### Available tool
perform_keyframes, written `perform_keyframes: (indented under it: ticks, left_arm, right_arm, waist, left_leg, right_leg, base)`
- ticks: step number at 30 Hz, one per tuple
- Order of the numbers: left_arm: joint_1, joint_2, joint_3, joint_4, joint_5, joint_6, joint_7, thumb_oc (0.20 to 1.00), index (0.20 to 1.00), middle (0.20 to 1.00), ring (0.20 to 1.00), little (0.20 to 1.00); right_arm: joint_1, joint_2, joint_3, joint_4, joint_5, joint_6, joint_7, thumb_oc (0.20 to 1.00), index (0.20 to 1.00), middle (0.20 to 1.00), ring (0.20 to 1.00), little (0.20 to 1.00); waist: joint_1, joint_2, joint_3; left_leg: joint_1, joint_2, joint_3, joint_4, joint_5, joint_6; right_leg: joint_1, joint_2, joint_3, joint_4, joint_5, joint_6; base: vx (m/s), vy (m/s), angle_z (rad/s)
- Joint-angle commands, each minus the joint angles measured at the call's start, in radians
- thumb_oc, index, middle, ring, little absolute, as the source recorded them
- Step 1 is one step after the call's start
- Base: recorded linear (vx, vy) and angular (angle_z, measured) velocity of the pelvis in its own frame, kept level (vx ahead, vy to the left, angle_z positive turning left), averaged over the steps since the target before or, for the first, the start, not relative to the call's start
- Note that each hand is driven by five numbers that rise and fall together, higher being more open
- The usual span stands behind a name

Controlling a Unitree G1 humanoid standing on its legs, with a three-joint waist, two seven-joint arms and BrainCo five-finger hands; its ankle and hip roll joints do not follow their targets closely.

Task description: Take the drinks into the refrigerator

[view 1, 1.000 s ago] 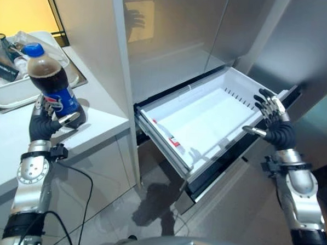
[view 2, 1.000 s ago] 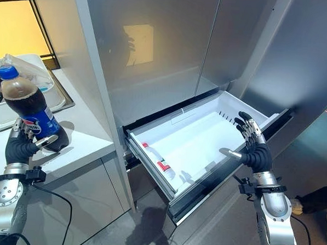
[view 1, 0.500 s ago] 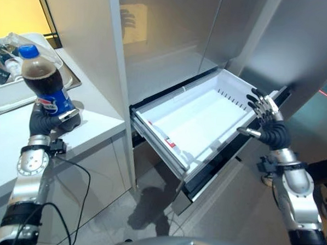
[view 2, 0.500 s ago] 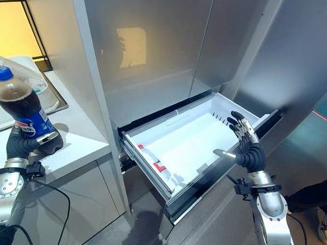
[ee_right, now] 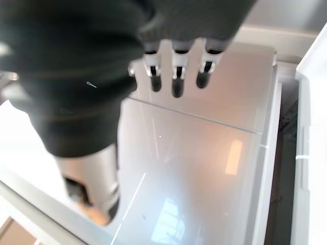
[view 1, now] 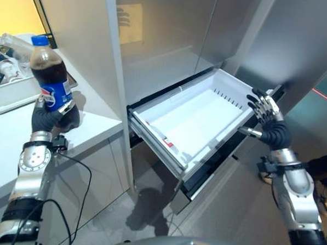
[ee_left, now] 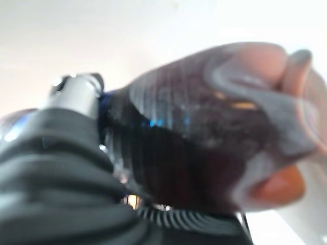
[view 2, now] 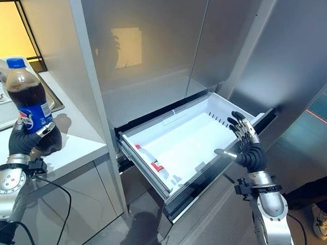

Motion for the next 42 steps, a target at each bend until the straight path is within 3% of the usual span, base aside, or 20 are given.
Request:
perform_keyframes:
  ticks: [1,14,18,19,21,22,25,26,27,28,36,39,40,41,42]
  left_arm:
    - [-0.132,0.04,-0.024,0.043,0.007,-0.039,-0.005,0.2,0.2,0.2,0.2,0.2]
    - [-0.049,-0.042,-0.002,-0.132,-0.105,-0.069,-0.097,0.2,0.2,0.2,0.2,0.2]
    - [-0.014,-0.071,-0.001,-0.244,-0.19,-0.072,-0.169,0.2,0.2,0.2,0.2,0.2]
    - [0.017,-0.076,-0.017,-0.349,-0.276,-0.064,-0.25,0.2,0.2,0.2,0.2,0.2]
    - [0.032,-0.072,-0.028,-0.38,-0.314,-0.059,-0.287,0.2,0.2,0.2,0.2,0.2]
    - [0.057,-0.04,-0.058,-0.437,-0.359,-0.053,-0.349,0.2,0.2,0.2,0.2,0.2]
    - [0.068,-0.021,-0.072,-0.466,-0.384,-0.046,-0.38,0.2,0.2,0.2,0.2,0.2]
    - [0.107,0.081,-0.129,-0.56,-0.432,-0.022,-0.47,0.2,0.2,0.2,0.2,0.2]
    - [0.108,0.081,-0.128,-0.56,-0.433,-0.022,-0.471,0.2,0.2,0.2,0.2,0.2]
    - [0.113,0.132,-0.181,-0.602,-0.459,-0.021,-0.504,0.2,0.2,0.2,0.2,0.2]
    - [0.085,0.256,-0.337,-0.698,-0.514,-0.001,-0.574,0.2,0.2,0.2,0.2,0.2]
    - [0.0,0.301,-0.477,-0.698,-0.511,-0.001,-0.581,0.2,0.2,0.2,0.2,0.2]
    - [-0.001,0.3,-0.478,-0.697,-0.511,-0.002,-0.581,0.2,0.2,0.2,0.2,0.2]
    - [-0.059,0.306,-0.565,-0.683,-0.503,0.0,-0.585,0.2,0.2,0.2,0.2,0.2]
    - [-0.061,0.306,-0.566,-0.681,-0.503,-0.001,-0.585,0.2,0.2,0.2,0.2,0.2]
  right_arm:
    - [-0.037,-0.034,-0.01,-0.07,0.033,-0.033,0.002,1.0,1.0,1.0,1.0,1.0]
    - [-0.032,-0.046,-0.047,-0.039,0.005,-0.034,-0.002,1.0,1.0,1.0,1.0,1.0]
    - [-0.034,-0.075,-0.068,-0.002,0.013,-0.027,0.008,1.0,1.0,1.0,1.0,1.0]
    - [-0.042,-0.11,-0.072,0.03,0.084,-0.022,0.041,1.0,1.0,1.0,1.0,1.0]
    - [-0.042,-0.118,-0.066,0.048,0.129,-0.023,0.056,1.0,1.0,1.0,1.0,1.0]
    - [-0.051,-0.143,-0.038,0.08,0.22,-0.009,0.094,1.0,1.0,1.0,1.0,1.0]
    - [-0.055,-0.166,-0.02,0.1,0.262,-0.004,0.123,1.0,1.0,1.0,1.0,1.0]
    - [-0.068,-0.284,0.041,0.097,0.376,0.04,0.221,1.0,1.0,1.0,1.0,1.0]
    - [-0.069,-0.285,0.041,0.099,0.378,0.039,0.222,1.0,1.0,1.0,1.0,1.0]
    - [-0.11,-0.33,0.107,0.109,0.455,0.051,0.253,1.0,1.0,1.0,1.0,1.0]
    - [-0.221,-0.421,0.281,0.078,0.629,0.106,0.347,1.0,1.0,1.0,1.0,1.0]
    - [-0.313,-0.452,0.435,0.101,0.761,0.17,0.407,1.0,1.0,1.0,1.0,1.0]
    - [-0.314,-0.452,0.436,0.102,0.761,0.169,0.407,1.0,1.0,1.0,1.0,1.0]
    - [-0.358,-0.431,0.523,0.096,0.842,0.206,0.44,1.0,1.0,1.0,1.0,1.0]
    - [-0.358,-0.431,0.523,0.097,0.842,0.206,0.44,1.0,1.0,1.0,1.0,1.0]
  waist:
    - [-0.023,0.019,-0.007]
    - [-0.019,0.03,-0.007]
    - [-0.016,0.027,-0.008]
    - [-0.011,0.02,-0.005]
    - [-0.01,0.02,-0.005]
    - [-0.006,0.016,-0.004]
    - [-0.006,0.014,-0.004]
    - [-0.003,0.008,-0.005]
    - [-0.003,0.008,-0.005]
    - [-0.002,0.005,-0.005]
    - [-0.003,0.014,-0.011]
    - [-0.002,0.016,-0.013]
    - [-0.001,0.016,-0.012]
    - [-0.001,0.018,-0.013]
    - [0.0,0.019,-0.013]
  left_leg:
    - [-0.013,-0.048,-0.064,0.004,-0.046,0.078]
    - [-0.015,-0.055,-0.054,0.004,-0.044,0.082]
    - [-0.023,-0.058,-0.056,0.003,-0.041,0.083]
    - [-0.031,-0.062,-0.058,0.004,-0.029,0.084]
    - [-0.025,-0.059,-0.057,0.003,-0.039,0.083]
    - [-0.026,-0.06,-0.056,0.003,-0.036,0.082]
    - [-0.027,-0.061,-0.053,0.003,-0.035,0.081]
    - [-0.028,-0.058,-0.046,0.002,-0.032,0.076]
    - [-0.028,-0.058,-0.046,0.002,-0.032,0.076]
    - [-0.028,-0.058,-0.041,0.002,-0.031,0.074]
    - [-0.025,-0.058,-0.032,0.001,-0.03,0.069]
    - [-0.023,-0.059,-0.028,0.001,-0.03,0.068]
    - [-0.022,-0.059,-0.028,0.001,-0.03,0.068]
    - [-0.023,-0.059,-0.025,0.003,-0.03,0.068]
    - [-0.023,-0.059,-0.025,0.003,-0.03,0.068]
  right_leg:
    - [0.001,0.013,-0.029,0.109,-0.083,0.005]
    - [0.002,0.01,-0.018,0.096,-0.075,0.005]
    - [0.0,0.007,-0.022,0.091,-0.07,0.006]
    - [-0.004,0.004,-0.022,0.088,-0.058,0.007]
    - [0.002,0.007,-0.021,0.085,-0.064,0.007]
    - [0.003,0.006,-0.021,0.082,-0.061,0.007]
    - [0.003,0.005,-0.018,0.08,-0.058,0.007]
    - [0.001,0.006,-0.014,0.077,-0.054,0.008]
    - [0.001,0.006,-0.014,0.077,-0.054,0.008]
    - [0.0,0.007,-0.01,0.074,-0.049,0.01]
    - [0.006,0.005,0.001,0.058,-0.041,0.013]
    - [0.007,0.004,0.003,0.061,-0.04,0.015]
    - [0.007,0.004,0.003,0.061,-0.04,0.015]
    - [0.006,0.003,0.004,0.062,-0.04,0.016]
    - [0.007,0.003,0.004,0.062,-0.04,0.016]
  base:
    - [0.0,0.0,0.0]
    - [0.0,0.0,0.0]
    - [-0.02,0.007,-0.01]
    - [0.01,-0.011,-0.03]
    - [-0.01,-0.012,-0.05]
    - [-0.03,-0.008,-0.03]
    - [-0.02,-0.008,-0.01]
    - [-0.03,-0.016,-0.02]
    - [-0.06,-0.028,-0.1]
    - [-0.02,-0.012,-0.1]
    - [-0.02,-0.009,-0.07]
    - [0.0,-0.002,-0.01]
    - [0.0,0.0,0.0]
    - [0.0,0.0,0.0]
    - [-0.03,-0.009,0.0]
